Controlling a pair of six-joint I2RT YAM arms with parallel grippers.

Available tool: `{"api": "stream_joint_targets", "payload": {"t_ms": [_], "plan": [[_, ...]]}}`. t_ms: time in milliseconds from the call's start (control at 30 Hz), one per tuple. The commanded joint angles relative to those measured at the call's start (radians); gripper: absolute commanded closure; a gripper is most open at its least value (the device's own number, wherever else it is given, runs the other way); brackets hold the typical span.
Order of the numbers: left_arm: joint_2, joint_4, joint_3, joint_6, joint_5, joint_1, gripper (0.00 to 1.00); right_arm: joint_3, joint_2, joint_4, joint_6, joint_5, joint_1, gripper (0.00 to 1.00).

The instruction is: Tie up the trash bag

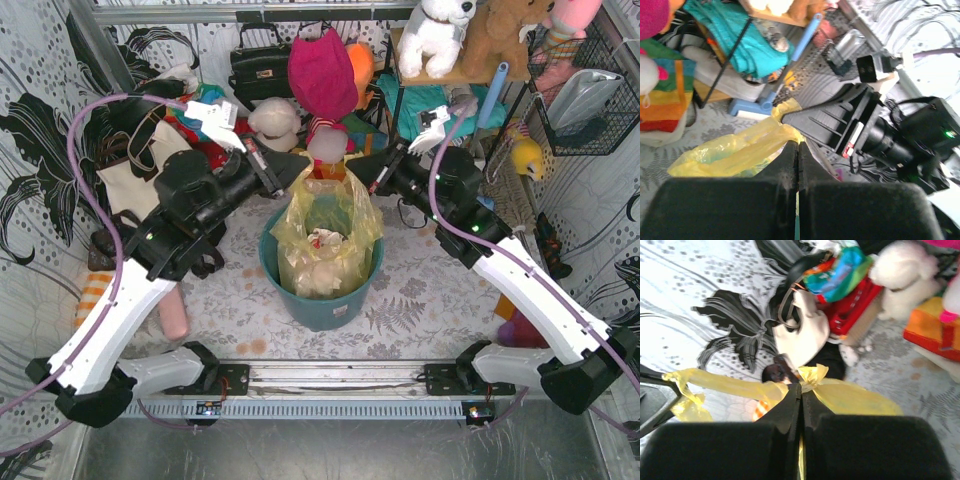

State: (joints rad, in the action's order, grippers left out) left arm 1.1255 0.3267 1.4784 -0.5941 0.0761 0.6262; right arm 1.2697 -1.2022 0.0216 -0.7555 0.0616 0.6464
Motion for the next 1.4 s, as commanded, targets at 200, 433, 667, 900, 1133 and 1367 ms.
{"api": "stream_joint_targets", "payload": {"t_ms": [200, 433, 667, 900, 1133, 1367], "plan": [[-0.179, -0.202, -0.122, -0.097, 0.186, -0.006, 1.0, -0.039, 0.16, 0.227, -0.041, 0.242, -0.002, 1.0], [-0.262, -0.257, -0.158, -0.068, 0.209, -0.007, 1.0, -0.088, 0.23, 0.299, -0.03, 0.264, -0.002, 1.0], [-0.311, -0.174, -0.184, -0.063, 0.078, -0.006, 0.68, -0.075, 0.216, 0.213, -0.039, 0.288, -0.002, 0.87], [-0.321, -0.055, -0.2, -0.057, 0.085, -0.006, 0.45, -0.018, 0.169, 0.033, -0.017, 0.384, -0.002, 0.51], [-0.301, 0.034, -0.18, -0.012, 0.192, -0.006, 0.4, 0.027, 0.142, -0.062, 0.018, 0.435, -0.002, 0.45], [-0.273, -0.015, -0.144, -0.013, 0.257, -0.006, 0.42, 0.036, 0.124, 0.013, -0.013, 0.46, -0.002, 0.51]]}}
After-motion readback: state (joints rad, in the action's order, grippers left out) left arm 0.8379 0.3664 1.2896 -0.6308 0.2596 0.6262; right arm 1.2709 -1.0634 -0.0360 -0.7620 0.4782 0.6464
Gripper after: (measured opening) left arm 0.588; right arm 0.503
